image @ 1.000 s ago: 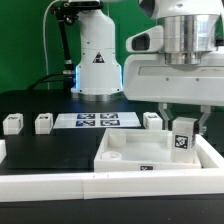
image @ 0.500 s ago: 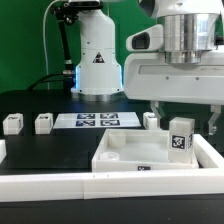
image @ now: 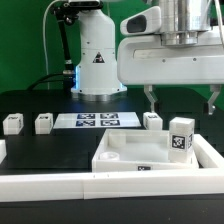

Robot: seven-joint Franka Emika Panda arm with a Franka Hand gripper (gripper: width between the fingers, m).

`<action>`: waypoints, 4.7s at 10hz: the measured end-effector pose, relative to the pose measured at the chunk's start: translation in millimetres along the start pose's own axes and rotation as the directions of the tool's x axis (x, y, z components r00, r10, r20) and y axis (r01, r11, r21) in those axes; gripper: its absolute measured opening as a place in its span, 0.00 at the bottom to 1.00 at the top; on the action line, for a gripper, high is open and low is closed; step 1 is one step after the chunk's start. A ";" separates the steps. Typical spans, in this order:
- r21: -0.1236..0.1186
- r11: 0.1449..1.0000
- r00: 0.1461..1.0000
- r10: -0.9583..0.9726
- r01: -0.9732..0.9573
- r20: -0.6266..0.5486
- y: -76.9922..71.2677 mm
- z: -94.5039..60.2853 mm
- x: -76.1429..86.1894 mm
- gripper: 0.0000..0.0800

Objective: Assemble square table

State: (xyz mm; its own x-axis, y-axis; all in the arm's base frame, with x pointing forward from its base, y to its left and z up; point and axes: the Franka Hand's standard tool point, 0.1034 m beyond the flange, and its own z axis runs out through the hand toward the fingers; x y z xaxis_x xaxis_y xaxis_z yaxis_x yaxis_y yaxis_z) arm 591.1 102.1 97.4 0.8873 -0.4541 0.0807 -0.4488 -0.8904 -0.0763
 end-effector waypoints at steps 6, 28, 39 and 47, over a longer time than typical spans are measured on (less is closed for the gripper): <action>-0.003 0.940 0.940 -0.342 0.342 0.005 26.5 -0.9 -1.1 0.81; -0.015 0.867 0.867 -0.498 0.497 -0.029 90.6 25.9 -173.9 0.81; 0.016 0.885 0.780 -0.419 0.466 0.465 97.3 29.9 -183.2 0.81; -0.048 0.873 0.482 -0.222 0.486 0.848 103.8 45.8 -195.0 0.81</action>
Offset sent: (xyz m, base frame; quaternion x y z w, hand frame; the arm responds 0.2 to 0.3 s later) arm -0.0188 0.0014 0.0042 0.0483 -0.0470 -0.1831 0.9808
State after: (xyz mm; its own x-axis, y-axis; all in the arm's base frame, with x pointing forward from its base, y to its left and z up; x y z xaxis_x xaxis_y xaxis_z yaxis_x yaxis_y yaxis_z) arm 376.4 99.7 28.2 0.6173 0.0054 -0.7867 0.0348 -0.9992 0.0205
